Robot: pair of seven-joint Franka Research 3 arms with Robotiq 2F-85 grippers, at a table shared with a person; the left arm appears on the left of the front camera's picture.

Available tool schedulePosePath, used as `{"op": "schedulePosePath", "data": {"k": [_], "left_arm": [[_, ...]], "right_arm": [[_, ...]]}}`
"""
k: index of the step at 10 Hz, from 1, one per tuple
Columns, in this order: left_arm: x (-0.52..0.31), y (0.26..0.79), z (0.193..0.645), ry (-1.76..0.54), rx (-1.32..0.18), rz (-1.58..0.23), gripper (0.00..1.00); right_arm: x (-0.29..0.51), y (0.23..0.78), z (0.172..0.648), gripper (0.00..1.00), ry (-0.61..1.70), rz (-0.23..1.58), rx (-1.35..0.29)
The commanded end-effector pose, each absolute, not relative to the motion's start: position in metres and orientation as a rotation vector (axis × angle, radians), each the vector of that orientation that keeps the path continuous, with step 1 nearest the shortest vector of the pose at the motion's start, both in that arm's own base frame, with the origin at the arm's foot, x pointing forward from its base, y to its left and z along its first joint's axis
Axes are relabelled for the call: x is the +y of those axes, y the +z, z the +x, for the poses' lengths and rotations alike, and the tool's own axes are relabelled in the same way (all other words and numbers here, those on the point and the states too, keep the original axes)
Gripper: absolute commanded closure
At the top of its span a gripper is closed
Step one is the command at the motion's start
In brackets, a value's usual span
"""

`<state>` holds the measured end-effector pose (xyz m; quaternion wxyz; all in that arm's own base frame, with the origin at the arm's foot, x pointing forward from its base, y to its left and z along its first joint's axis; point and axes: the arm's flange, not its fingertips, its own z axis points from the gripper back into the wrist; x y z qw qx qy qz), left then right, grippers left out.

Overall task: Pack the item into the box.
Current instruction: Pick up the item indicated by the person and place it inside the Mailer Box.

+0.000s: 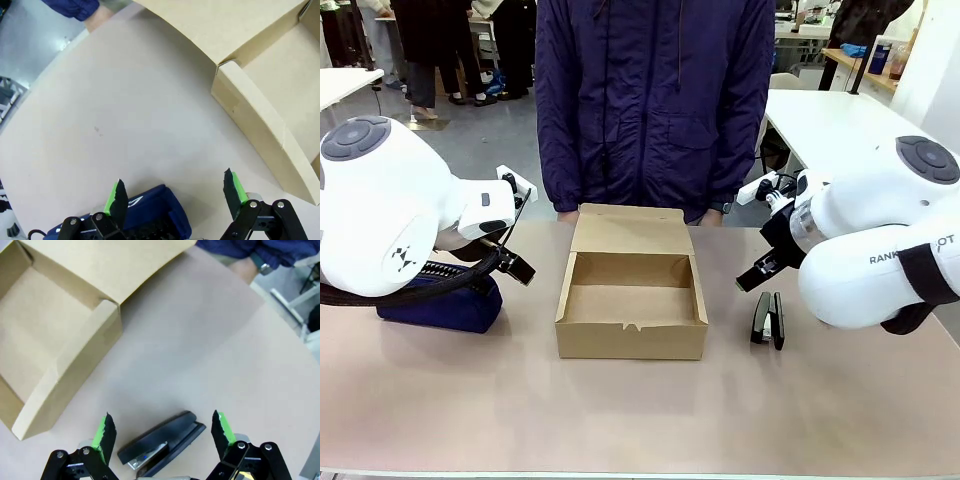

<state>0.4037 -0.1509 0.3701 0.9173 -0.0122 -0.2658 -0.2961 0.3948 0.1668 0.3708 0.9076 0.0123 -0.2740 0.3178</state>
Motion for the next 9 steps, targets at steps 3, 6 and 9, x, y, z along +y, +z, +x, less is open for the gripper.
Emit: {"op": "schedulePosePath", "data": {"k": [3, 6, 9], "left_arm": [[-0.151, 0.37, 0.404, -0.609, -0.547, -0.025, 0.0], [-0.103, 0.441, 0.35, -0.76, -0.598, -0.176, 0.0], [-0.016, 0.474, 0.31, -0.817, -0.586, -0.437, 0.0]], "right_arm": [[0.167, 0.371, 0.395, 0.0, 0.656, 0.025, -0.565], [0.129, 0.435, 0.357, 0.0, 0.638, 0.145, -0.577], [0.067, 0.475, 0.305, 0.0, 0.546, 0.287, -0.494]]}}
